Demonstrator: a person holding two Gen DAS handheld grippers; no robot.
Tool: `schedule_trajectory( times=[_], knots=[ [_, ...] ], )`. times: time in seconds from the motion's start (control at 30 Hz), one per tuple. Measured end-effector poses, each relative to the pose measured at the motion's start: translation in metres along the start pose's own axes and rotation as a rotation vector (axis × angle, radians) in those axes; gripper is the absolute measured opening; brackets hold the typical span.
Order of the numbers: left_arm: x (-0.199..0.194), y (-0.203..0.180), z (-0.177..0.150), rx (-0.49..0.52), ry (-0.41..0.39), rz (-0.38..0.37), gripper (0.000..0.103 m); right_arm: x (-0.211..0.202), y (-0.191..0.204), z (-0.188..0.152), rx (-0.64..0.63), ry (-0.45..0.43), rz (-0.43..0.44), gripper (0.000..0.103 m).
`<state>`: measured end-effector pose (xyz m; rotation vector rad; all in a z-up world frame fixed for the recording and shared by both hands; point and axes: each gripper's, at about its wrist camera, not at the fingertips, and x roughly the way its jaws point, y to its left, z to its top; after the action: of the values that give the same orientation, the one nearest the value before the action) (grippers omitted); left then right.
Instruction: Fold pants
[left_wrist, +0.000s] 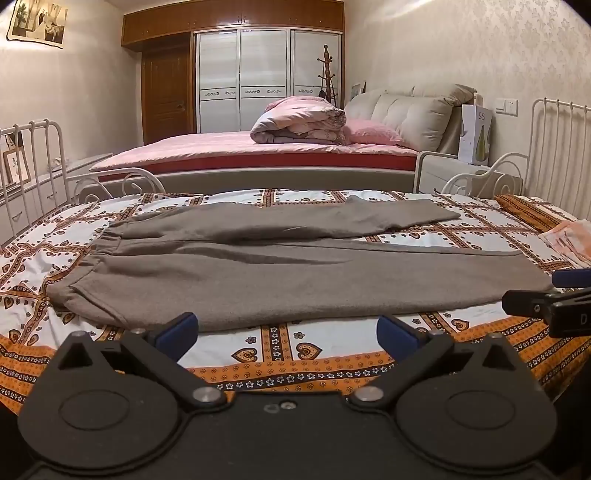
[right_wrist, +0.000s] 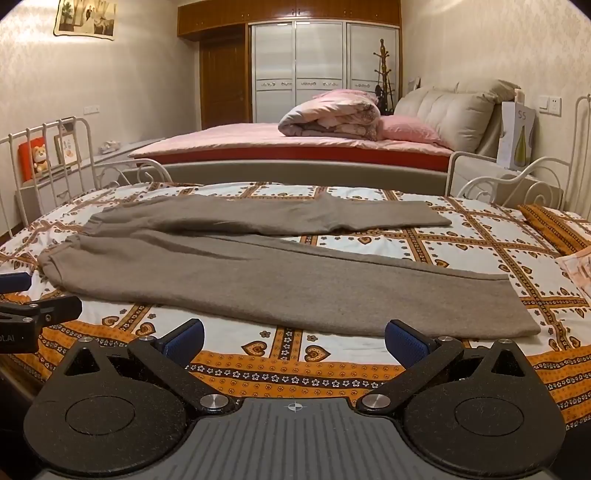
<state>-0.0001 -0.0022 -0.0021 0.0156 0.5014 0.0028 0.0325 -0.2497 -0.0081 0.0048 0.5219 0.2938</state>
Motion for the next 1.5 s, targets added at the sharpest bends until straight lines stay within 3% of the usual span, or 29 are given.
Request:
schedule_trajectory(
  times=[1.5],
  knots=[
    [0.0025,0.0001,-0.0028,0.002,0.013,-0.002,0.097,0.0035,-0.0014,-0.0005,-0.003,0.005,-0.001,0.103]
  ],
)
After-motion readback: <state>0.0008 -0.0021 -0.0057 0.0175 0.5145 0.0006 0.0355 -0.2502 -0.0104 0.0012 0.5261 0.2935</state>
